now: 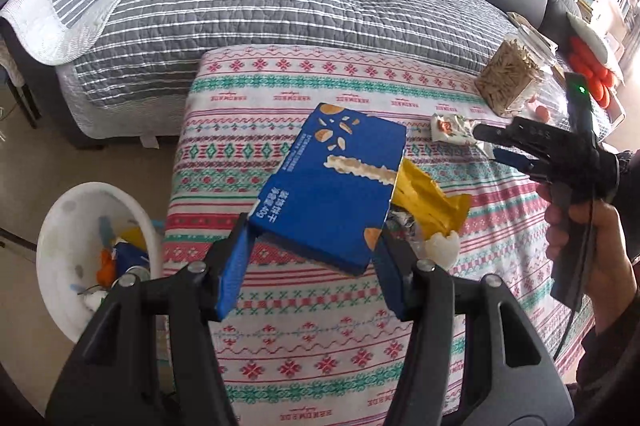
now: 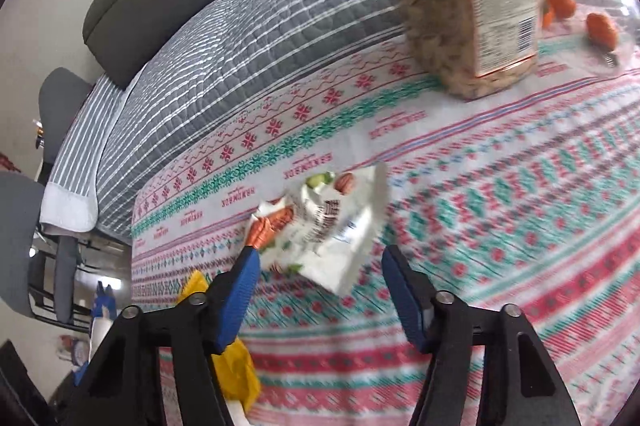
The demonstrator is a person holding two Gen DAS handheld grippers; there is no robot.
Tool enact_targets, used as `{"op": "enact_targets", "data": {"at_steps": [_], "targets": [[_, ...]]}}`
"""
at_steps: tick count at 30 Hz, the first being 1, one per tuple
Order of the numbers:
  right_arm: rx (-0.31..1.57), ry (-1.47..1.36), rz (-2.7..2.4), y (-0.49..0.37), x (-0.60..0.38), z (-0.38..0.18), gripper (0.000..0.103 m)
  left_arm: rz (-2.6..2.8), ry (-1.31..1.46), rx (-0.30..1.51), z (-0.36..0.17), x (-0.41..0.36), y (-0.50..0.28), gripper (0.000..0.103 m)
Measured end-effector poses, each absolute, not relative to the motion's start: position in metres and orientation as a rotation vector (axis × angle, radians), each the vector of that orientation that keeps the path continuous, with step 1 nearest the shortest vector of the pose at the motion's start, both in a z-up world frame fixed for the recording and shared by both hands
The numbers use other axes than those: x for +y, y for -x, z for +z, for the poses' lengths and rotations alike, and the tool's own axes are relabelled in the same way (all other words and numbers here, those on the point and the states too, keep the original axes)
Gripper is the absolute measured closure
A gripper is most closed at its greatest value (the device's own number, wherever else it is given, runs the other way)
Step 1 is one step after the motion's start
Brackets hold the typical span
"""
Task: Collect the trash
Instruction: 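Grasp the white snack packet with the right tool, then drop the blue box into the bin with the left tool while the right tool drops the packet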
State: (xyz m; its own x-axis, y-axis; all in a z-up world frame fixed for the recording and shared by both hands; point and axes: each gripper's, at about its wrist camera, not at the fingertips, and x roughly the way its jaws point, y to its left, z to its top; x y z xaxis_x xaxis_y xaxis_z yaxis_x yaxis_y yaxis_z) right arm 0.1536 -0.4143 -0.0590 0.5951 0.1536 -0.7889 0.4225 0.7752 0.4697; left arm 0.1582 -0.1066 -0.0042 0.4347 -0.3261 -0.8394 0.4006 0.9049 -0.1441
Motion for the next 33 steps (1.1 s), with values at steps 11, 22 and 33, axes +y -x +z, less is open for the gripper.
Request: {"op": "enact_targets", "data": {"at_steps": [11, 22, 33], "targets": [[0.939, -0.622, -0.183, -0.148, -0.403, -0.070, 0.083, -0.431, -0.078, 1.047, -0.009, -0.097, -0.156, 0.044], [0.909, -0.540, -0.127, -0.102, -0.392, -0.027, 0.087, -0.416, -0.055, 1.044, -0.003, -0.064, -0.144, 0.044], [0.878, -0.484, -0.018, -0.060, -0.364, 0.008, 0.095, -0.366, 0.021, 1.042, 0.002, -0.015, -0.129, 0.044]]}}
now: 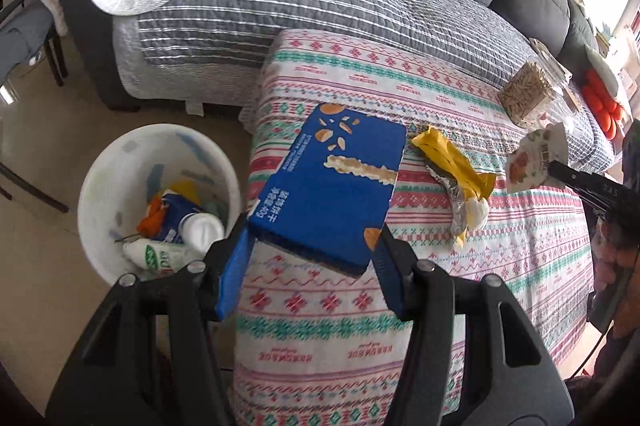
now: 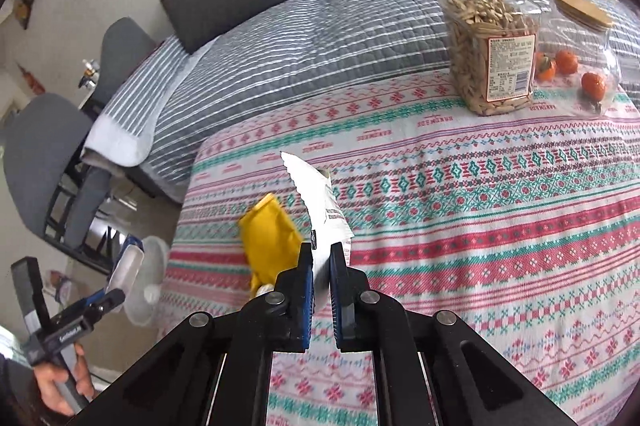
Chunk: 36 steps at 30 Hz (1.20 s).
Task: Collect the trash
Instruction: 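Drop the blue box into the bin with the left tool while the right tool drops the packet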
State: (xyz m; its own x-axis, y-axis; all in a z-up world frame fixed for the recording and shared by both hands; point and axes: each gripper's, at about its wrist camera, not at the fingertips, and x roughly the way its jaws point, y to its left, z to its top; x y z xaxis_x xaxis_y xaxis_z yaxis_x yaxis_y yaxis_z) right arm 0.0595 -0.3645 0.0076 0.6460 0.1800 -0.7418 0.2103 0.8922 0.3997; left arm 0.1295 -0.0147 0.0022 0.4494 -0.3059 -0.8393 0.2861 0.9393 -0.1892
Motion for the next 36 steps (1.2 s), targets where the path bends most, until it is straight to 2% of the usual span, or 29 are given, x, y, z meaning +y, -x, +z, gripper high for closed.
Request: {"op": "enact_targets", "data": {"at_steps": [15, 26, 36], "targets": [[0.843, -0.385, 0.165, -0.054, -0.279, 0.037, 0.095, -0.255, 0.038, 1.037, -0.006, 0.058, -0.126, 0.044], [0.875, -0.339, 0.336, -0.088, -0.193, 0.029, 0.095, -0.128, 0.088, 1.066, -0.025, 0.116, -0.140, 0.044], [0.891, -0.368, 0.411, -0.126, -0.145, 0.007, 0.095, -0.129, 0.084, 1.043, -0.048, 0.127, -0.166, 0.043]]}}
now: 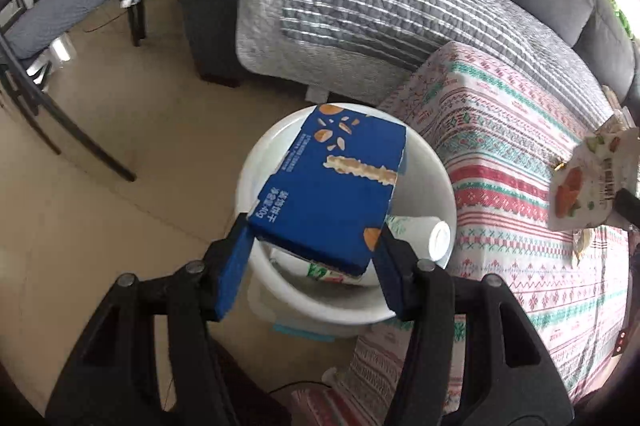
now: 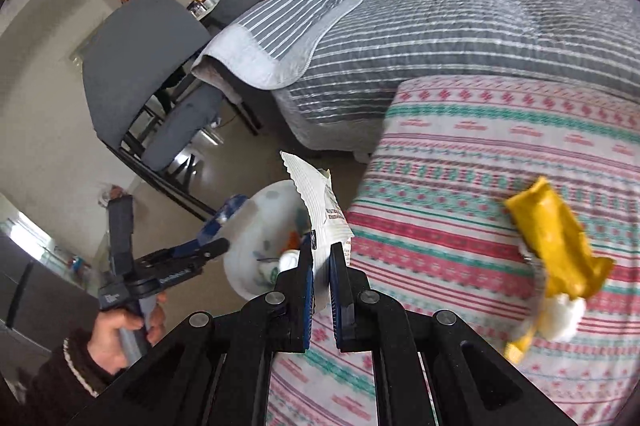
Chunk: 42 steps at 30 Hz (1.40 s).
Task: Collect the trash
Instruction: 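Drop the blue box into the bin with the left tool while the right tool drops the packet, then grasp the white tissue with the right tool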
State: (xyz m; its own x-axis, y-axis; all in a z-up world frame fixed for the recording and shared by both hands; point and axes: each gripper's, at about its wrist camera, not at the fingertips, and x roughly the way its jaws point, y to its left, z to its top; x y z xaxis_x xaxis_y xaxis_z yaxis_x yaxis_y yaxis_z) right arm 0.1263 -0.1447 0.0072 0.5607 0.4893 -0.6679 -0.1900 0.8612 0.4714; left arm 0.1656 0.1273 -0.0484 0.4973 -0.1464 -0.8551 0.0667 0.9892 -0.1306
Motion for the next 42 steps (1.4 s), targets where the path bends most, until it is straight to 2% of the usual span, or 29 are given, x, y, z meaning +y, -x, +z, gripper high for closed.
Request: {"op": "enact_targets", "data": {"at_steps": [2, 4, 17, 25, 27, 31, 35, 42], "targets": [[0.892, -0.366, 0.422, -0.133, -0.139, 0.003, 0.095, -0.139, 0.088, 1.062, -0.049, 0.126, -0.170, 0.023], [0.897, -0.365, 0.431, -0.137, -0.131, -0.001, 0.095, -0.115, 0.096, 1.041, -0.045, 0.128, -0.169, 0.016], [0.904, -0.369, 0.509, -0.174, -0.086, -0.024, 0.095, 0.032, 0.030, 1.036, -0.038, 0.153, -0.154, 0.007], [0.927, -0.333, 0.503, -0.189, -0.070, -0.041, 0.092, 0.013, 0.022, 1.051, -0.040, 0.150, -0.151, 0.007], [0.945, -0.344, 0.498, -0.190, -0.072, -0.045, 0.086, 0.008, 0.023, 1.053, -0.039, 0.149, -0.151, 0.007], [0.943, -0.350, 0.463, -0.184, -0.081, -0.042, 0.047, -0.004, 0.024, 1.054, -0.037, 0.144, -0.150, 0.007], [0.929, -0.342, 0.426, -0.169, -0.097, -0.030, 0.045, -0.017, 0.042, 1.053, -0.032, 0.138, -0.146, 0.007], [0.909, -0.222, 0.271, -0.134, -0.144, -0.006, 0.034, -0.058, 0.061, 1.055, -0.025, 0.114, -0.138, 0.004]]}}
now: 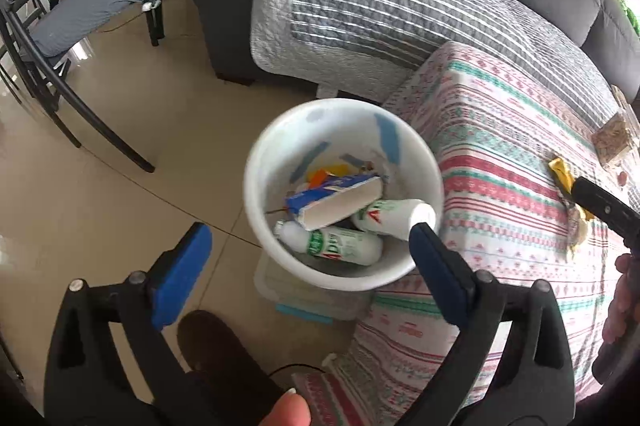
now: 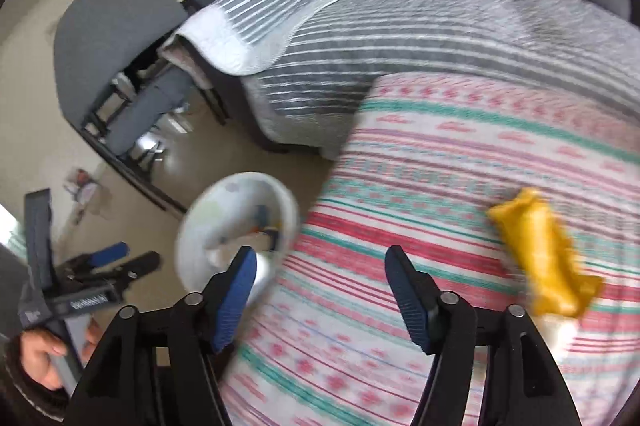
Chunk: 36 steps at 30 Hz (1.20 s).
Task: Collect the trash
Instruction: 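Grasp the white tissue with the right tool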
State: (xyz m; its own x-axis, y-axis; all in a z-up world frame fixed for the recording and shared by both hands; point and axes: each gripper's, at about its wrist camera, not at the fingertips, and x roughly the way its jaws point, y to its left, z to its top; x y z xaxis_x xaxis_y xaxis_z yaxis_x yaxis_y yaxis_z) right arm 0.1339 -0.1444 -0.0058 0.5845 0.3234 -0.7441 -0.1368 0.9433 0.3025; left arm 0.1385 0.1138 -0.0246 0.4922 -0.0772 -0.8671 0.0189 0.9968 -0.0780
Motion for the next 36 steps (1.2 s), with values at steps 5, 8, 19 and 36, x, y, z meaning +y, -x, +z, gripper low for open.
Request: {"op": "enact_targets", "data": {"at_steps": [5, 8, 19, 36], "targets": [[0.902, -0.125, 0.109, -0.104, -0.198, 0.006, 0.031, -0.104, 0.058, 1.054, -0.021, 0.088, -0.136, 0.001], [0.905, -0.116, 0.042, -0.093, -0.227, 0.008, 0.030, -0.131, 0.038, 1.053, -0.019, 0.070, -0.135, 0.001], [1.050, -0.254, -0.095, -0.075, -0.289, -0.023, 0.029, -0.216, 0.009, 1.071, -0.015, 0.011, -0.127, 0.001], [1.130, -0.379, -0.056, -0.105, -0.276, -0.052, 0.047, -0.246, -0.034, 1.097, -0.021, -0.011, -0.124, 0.001]]}}
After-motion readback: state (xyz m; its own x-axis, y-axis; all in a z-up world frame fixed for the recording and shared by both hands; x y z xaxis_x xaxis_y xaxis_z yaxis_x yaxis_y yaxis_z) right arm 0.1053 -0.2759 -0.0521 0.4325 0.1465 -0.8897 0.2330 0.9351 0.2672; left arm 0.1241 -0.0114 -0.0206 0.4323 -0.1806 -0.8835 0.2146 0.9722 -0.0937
